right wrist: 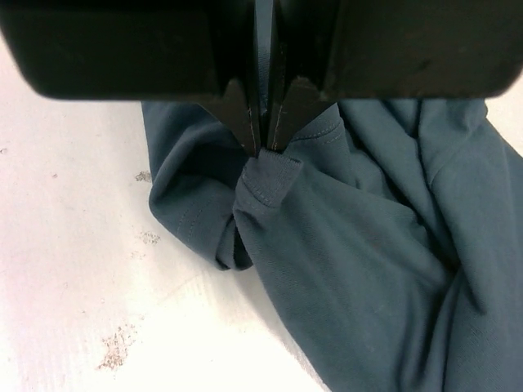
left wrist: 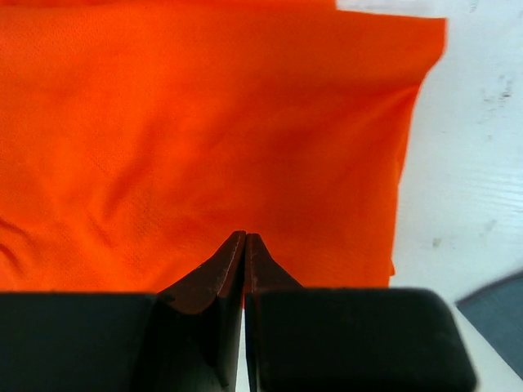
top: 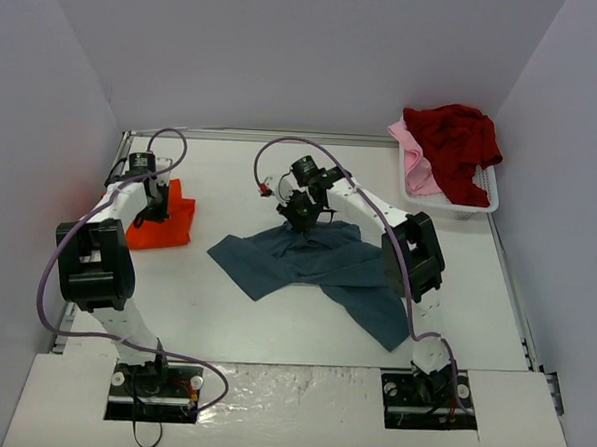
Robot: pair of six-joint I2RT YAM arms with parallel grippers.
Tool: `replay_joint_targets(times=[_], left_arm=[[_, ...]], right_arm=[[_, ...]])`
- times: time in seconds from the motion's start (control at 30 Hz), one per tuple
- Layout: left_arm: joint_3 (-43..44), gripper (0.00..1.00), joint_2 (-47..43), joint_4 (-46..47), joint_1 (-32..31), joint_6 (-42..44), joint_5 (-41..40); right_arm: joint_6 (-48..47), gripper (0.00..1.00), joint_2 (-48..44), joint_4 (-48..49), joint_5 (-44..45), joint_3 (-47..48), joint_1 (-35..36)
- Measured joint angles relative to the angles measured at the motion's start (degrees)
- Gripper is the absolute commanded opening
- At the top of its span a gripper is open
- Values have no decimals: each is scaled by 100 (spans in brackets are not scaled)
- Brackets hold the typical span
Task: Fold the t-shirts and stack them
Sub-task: Flatten out the tshirt
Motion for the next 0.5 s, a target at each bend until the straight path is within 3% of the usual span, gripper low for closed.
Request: replay_joint_targets(times=[0.5], left_arm=[[234,2,391,-448,514,-243,-411]], right_arm=[[0,0,-9,24,72,-98,22]])
